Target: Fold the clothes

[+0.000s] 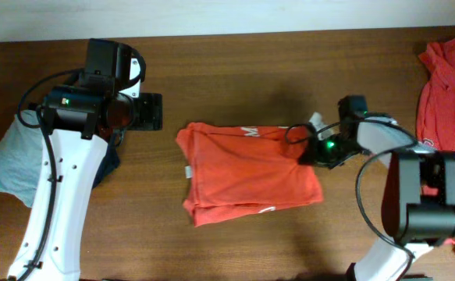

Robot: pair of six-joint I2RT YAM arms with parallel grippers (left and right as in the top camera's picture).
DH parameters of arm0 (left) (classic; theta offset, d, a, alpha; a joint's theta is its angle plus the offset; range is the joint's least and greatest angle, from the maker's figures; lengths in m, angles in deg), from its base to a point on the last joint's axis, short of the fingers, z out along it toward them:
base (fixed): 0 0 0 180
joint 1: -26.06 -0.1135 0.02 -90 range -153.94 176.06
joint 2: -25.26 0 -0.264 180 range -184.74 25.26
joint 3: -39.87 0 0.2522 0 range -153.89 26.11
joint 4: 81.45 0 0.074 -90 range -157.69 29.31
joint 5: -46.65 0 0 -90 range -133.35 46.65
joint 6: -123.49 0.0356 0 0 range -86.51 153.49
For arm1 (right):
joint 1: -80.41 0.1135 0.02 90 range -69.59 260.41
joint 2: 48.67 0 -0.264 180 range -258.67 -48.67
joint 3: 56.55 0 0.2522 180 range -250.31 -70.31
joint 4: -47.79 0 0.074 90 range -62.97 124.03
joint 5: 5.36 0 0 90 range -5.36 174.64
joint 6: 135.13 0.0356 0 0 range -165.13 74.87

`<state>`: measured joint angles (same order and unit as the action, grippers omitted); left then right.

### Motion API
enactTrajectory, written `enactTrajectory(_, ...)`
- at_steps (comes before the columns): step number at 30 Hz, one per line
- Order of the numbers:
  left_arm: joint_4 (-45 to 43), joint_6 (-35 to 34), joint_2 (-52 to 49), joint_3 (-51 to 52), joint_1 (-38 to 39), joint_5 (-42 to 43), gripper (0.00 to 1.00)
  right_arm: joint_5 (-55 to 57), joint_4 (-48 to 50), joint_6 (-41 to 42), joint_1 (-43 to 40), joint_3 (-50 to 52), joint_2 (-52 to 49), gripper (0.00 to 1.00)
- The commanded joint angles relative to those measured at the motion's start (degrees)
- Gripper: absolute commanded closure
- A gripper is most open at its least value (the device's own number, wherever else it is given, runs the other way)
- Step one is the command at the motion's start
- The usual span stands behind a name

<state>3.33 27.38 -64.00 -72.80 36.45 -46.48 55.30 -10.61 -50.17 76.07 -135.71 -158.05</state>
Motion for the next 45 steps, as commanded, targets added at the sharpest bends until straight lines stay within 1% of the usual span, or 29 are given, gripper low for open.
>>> enactTrajectory(1,0.1,-0.7,1.0,-0.6,0.0,0.6,0.21,15.3,-3.1,5.7,-0.5,-5.7,5.6,0.96)
enactTrajectory(3,-0.1,-0.7,1.0,-0.6,0.0,0.5,0.21,17.9,-6.3,7.4,-0.4,-8.6,7.0,0.96)
enactTrajectory(5,-0.3,-0.7,1.0,-0.6,0.0,0.4,0.21,18.0,-9.1,7.7,0.1,-11.2,8.1,0.96)
enactTrajectory(9,-0.3,-0.7,1.0,-0.6,-0.1,-0.5,0.21,18.1,-12.7,8.6,3.7,-14.4,9.4,0.96)
enactTrajectory(11,-0.7,-0.8,1.2,-0.7,-0.1,-2.2,0.21,18.1,-13.0,8.9,6.9,-14.6,9.5,0.96)
enactTrajectory(13,-1.1,-3.4,1.6,-0.9,-0.5,-3.8,0.21,18.8,-13.1,9.3,10.6,-14.6,9.3,0.96)
enactTrajectory(15,-1.2,-5.1,2.3,-1.9,-1.6,-4.0,0.2,22.0,-13.0,11.1,14.8,-14.6,9.2,0.96)
enactTrajectory(18,-1.4,-5.2,3.7,-3.1,-2.9,-3.9,0.18,26.1,-12.6,12.3,20.7,-14.6,8.6,0.94)
enactTrajectory(21,-1.6,-5.2,5.5,-3.6,-3.7,-4.0,0.16,26.9,-11.9,13.1,25.4,-14.6,7.6,0.93)
enactTrajectory(27,-1.5,-5.2,8.2,-3.6,-3.9,-4.0,0.14,27.1,-10.6,13.0,32.0,-14.6,6.3,0.93)
enactTrajectory(30,-1.5,-5.2,8.7,-3.6,-3.9,-4.0,0.13,31.7,-10.5,12.9,34.2,-14.7,6.4,0.93)
enactTrajectory(32,-1.3,-5.1,8.8,-3.6,-3.9,-4.8,0.13,35.8,-12.1,14.5,34.5,-15.1,6.4,0.96)
enactTrajectory(35,-1.0,-5.2,8.6,-3.5,-3.9,-7.0,0.13,39.5,-15.3,15.2,33.3,-16.6,6.4,0.96)
enactTrajectory(42,-0.2,-5.2,6.0,-0.9,-3.9,-7.0,0.15,40.6,-20.6,15.9,26.6,-23.3,7.2,0.96)
enactTrajectory(45,0.0,-5.2,4.1,0.7,-3.9,-7.0,0.15,43.7,-24.2,15.8,24.8,-27.8,7.6,0.96)
